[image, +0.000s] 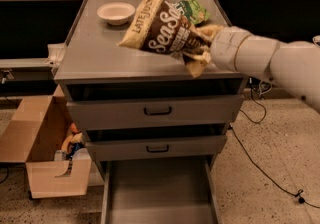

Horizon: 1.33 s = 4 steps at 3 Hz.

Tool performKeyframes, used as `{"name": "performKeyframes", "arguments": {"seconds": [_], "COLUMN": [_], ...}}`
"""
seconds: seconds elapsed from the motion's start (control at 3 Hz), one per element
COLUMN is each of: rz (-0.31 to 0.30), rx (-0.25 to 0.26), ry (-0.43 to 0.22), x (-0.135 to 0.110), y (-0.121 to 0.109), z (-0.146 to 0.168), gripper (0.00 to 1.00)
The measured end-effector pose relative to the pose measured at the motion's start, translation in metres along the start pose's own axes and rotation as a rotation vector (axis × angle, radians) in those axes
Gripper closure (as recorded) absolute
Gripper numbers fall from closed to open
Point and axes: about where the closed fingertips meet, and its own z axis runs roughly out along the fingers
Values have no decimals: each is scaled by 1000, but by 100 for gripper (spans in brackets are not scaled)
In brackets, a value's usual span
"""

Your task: Pick brown chip bag from bottom drawer and place on counter

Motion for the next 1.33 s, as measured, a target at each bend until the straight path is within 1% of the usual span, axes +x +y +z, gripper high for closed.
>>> {"name": "performKeyframes", "arguments": {"seconds": [0.33,0.67,1.0,1.33], "rz": [60,125,204,267], "rx": [58,45,-6,-58], "ry": [51,130,227,299], "x": [17,48,88,122], "y": [-56,-78,-81,-72], "z": [17,40,63,78], "gripper": [100,100,83,60]}}
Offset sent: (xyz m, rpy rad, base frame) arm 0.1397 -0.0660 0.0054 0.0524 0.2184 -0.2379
